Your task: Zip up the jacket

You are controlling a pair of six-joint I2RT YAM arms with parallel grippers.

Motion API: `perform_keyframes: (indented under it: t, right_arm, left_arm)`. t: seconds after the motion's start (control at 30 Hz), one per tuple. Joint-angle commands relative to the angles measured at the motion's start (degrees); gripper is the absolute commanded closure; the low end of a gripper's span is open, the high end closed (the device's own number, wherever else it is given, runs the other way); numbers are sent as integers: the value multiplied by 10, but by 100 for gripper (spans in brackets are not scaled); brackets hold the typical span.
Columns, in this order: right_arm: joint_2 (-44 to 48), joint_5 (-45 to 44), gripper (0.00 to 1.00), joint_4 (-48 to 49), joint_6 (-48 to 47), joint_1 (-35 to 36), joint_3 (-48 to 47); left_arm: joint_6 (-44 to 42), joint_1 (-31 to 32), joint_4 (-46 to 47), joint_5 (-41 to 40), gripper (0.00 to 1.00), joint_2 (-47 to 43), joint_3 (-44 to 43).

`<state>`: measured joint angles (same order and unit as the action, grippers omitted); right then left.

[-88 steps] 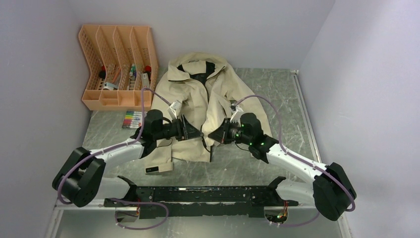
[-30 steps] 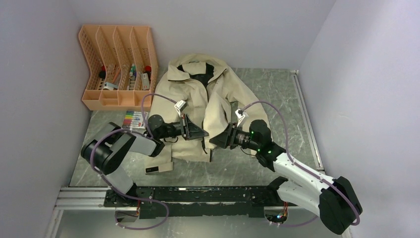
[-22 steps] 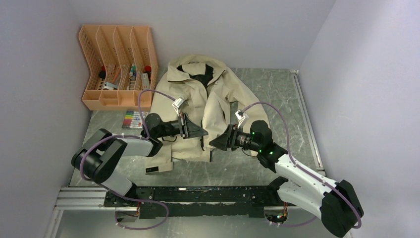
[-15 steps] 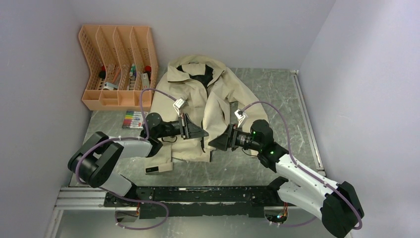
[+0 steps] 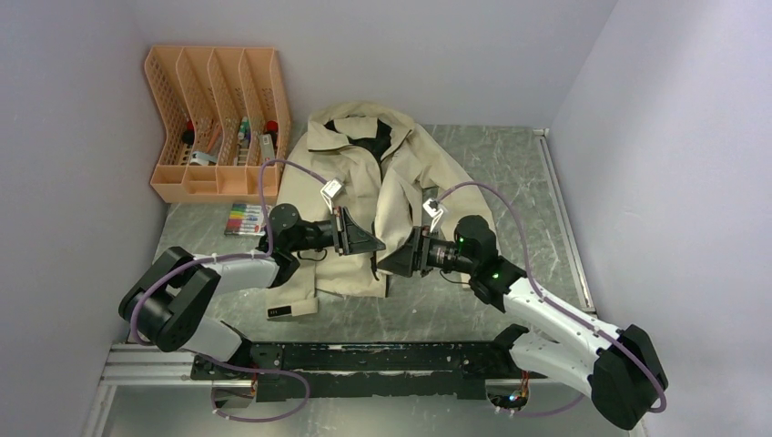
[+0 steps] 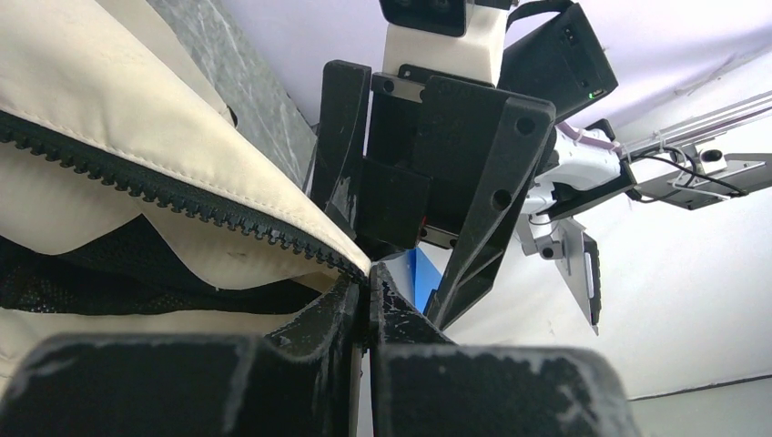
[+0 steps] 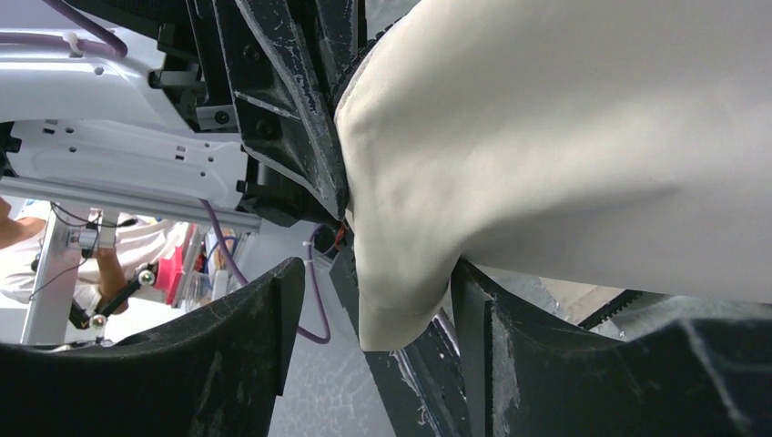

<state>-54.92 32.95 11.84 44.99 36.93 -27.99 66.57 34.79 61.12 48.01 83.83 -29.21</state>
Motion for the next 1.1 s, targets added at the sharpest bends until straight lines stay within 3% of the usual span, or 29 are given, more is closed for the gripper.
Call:
perform_keyframes:
  t: [0.0,0.47,0.57,0.63,0.77,0.93,1.07]
  right_arm:
    - [-9,6,38,28,1,12,-9]
    - [-25,5,66,52,-1,18,-1]
    - [-29,7,81,61,-1,18,0]
    - [-33,8,100,63,0,18,1]
    - [-28,3,100,70,-1,19,2]
    - [-20,-2,100,75,-7,19,2]
    - [-9,-15,100,88,-8,19,2]
  left_arm:
    - [-5,9,19,2,92,-4,-11]
    - [-1,15,25,3,92,-1,-11]
    - [0,16,26,3,92,1,-11]
    - [0,17,27,3,92,1,-12]
    - [-2,18,27,2,90,-3,-11]
    - [-46,18,-47,-16,65,-38,-12]
    - [-85,17,-114,-34,56,-76,-12]
